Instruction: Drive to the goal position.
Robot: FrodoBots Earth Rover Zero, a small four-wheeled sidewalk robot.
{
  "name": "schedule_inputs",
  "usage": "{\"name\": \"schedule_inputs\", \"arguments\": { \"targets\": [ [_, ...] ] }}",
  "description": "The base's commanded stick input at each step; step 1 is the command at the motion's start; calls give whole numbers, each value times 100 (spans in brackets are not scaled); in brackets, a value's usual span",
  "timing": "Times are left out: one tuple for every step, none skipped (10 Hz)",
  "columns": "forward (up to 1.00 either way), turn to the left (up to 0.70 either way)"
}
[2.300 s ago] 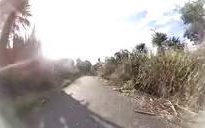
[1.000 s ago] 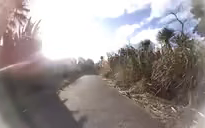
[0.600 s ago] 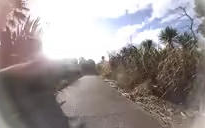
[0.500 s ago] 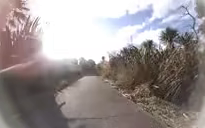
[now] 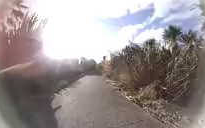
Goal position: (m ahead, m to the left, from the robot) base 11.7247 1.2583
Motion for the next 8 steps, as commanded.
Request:
{"name": "schedule_inputs", "arguments": {
  "targets": [
    [50,3],
    [50,3],
    [50,3],
    [50,3],
    [50,3],
    [50,3],
    [50,3],
    [50,3]
  ]
}}
